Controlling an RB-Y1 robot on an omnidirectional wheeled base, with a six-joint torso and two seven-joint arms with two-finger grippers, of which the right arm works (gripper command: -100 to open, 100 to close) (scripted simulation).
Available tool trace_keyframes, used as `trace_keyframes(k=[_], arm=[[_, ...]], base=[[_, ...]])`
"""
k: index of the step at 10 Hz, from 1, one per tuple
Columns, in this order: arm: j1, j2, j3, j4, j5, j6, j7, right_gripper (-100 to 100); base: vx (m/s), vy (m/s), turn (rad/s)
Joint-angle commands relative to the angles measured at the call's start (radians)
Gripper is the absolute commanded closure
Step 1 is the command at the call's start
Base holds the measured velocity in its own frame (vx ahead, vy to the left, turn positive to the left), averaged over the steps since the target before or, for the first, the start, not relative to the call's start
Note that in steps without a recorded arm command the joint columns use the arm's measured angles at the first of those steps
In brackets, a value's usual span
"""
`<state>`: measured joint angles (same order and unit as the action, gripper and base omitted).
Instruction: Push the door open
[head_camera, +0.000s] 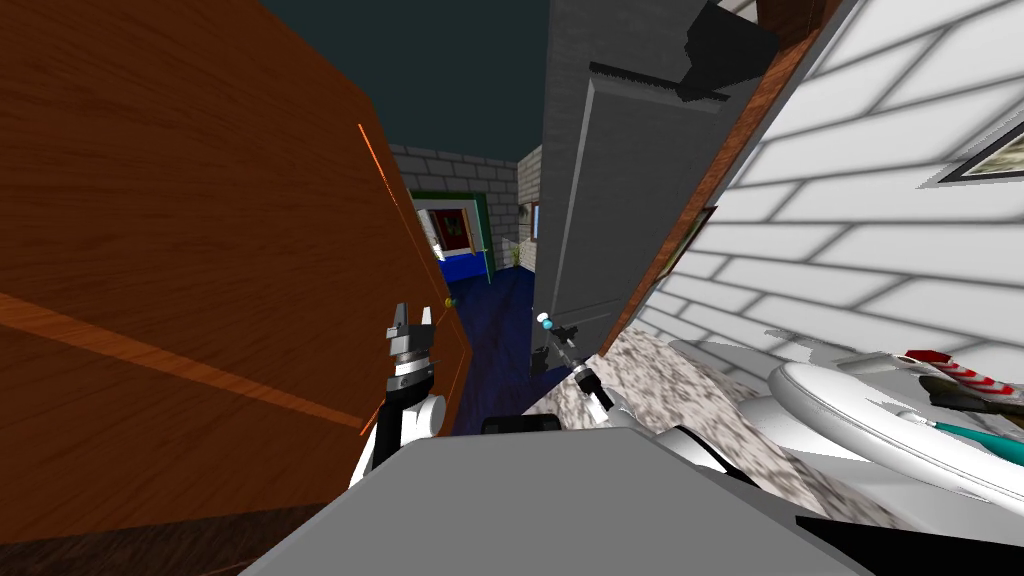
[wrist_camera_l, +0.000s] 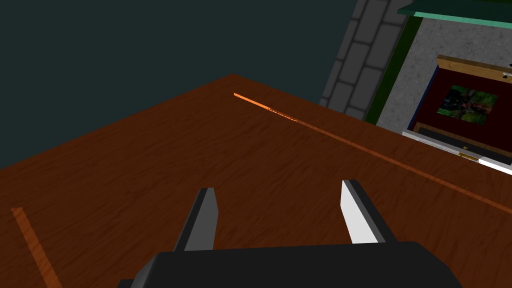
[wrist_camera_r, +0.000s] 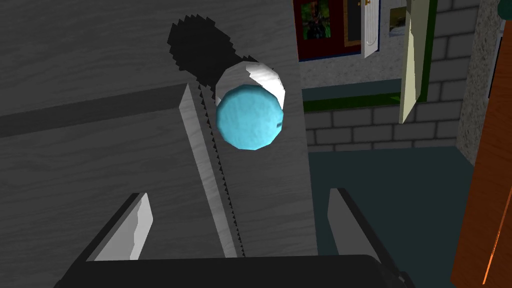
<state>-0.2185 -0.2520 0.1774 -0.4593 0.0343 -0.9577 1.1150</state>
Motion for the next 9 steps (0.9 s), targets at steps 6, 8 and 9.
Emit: trace_keyframes(k=[6, 8, 9], arm=[[-0.007, -0.015, -0.005, 0.022, -0.002, -0.015, 0.105, -100], [-0.009, -0.011, -0.009, 0.025, -0.005, -0.013, 0.115, -100], [-0.011, -0.009, -0.011, 0.026, -0.007, -0.011, 0.118, -100]], base=[[-0.032, 0.015, 0.012], [0.159, 0.019, 0.033], [0.183, 0.046, 0.029]])
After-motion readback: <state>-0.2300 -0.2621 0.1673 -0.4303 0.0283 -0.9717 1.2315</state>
